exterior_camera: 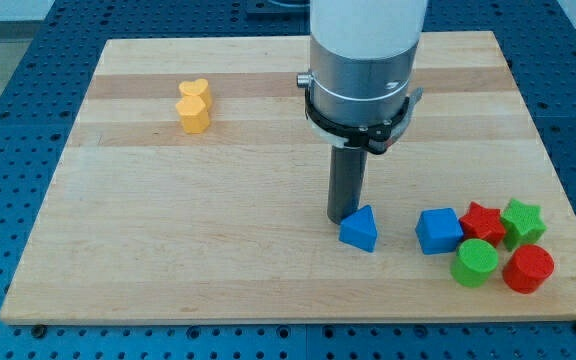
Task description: Slide the triangle to the left of the cube
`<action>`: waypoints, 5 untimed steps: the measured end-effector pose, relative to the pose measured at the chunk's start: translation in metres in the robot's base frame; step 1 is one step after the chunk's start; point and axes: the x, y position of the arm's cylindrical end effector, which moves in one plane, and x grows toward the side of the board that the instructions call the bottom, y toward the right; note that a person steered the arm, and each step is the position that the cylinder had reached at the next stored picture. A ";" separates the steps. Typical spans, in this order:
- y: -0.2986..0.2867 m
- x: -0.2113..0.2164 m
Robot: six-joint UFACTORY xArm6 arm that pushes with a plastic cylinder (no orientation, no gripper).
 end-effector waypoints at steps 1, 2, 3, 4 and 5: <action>0.000 0.000; -0.011 0.001; -0.029 0.011; -0.048 0.024; -0.034 0.022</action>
